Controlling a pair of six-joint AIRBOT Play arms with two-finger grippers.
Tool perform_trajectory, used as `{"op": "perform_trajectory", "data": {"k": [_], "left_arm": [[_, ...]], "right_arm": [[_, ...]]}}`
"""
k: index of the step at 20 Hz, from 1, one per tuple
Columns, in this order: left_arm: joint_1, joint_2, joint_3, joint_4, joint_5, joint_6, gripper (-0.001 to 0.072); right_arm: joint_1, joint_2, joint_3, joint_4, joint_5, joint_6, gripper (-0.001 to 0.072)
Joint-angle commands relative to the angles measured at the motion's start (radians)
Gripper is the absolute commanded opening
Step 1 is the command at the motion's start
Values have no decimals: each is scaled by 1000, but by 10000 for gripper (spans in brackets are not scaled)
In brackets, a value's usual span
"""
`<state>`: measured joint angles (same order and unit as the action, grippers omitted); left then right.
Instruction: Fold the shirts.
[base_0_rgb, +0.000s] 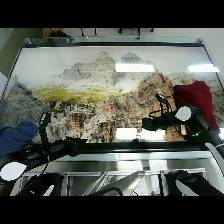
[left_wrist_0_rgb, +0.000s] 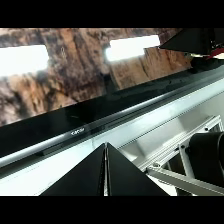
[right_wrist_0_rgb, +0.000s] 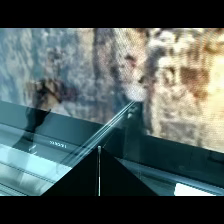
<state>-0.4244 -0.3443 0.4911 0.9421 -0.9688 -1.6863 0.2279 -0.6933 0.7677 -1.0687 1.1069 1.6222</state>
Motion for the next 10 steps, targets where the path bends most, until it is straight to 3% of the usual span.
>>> {"op": "perform_trajectory", "data": {"k": [1, 7, 9, 10], "left_arm": [[-1, 1, 0, 0, 0, 1, 21], [47, 1, 23, 24, -5, 1, 21], [145, 1, 100, 141, -47, 2, 25], [208, 1, 148, 232, -85, 2, 239]], "right_arm": [[1, 1, 0, 0, 0, 0, 12], [1, 1, 0, 0, 0, 0, 12], [1, 1, 0, 0, 0, 0, 12], [1, 1, 0, 0, 0, 0, 12]]}}
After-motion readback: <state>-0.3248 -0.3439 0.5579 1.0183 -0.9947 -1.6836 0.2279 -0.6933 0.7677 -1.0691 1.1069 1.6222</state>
